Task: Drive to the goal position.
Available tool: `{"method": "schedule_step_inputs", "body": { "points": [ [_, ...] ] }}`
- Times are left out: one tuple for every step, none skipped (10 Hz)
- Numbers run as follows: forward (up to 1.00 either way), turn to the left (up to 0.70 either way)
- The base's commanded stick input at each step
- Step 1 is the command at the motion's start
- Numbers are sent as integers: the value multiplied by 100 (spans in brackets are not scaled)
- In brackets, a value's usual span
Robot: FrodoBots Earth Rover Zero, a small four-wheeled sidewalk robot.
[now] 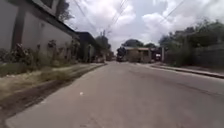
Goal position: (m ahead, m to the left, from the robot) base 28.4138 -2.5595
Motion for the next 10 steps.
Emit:
{"method": "schedule_step_inputs", "body": {
  "points": [
    [95, 0],
    [95, 0],
    [95, 0],
    [95, 0],
    [95, 0],
    [95, 0],
    [95, 0],
    [95, 0],
    [95, 0],
    [95, -6]
  ]
}}
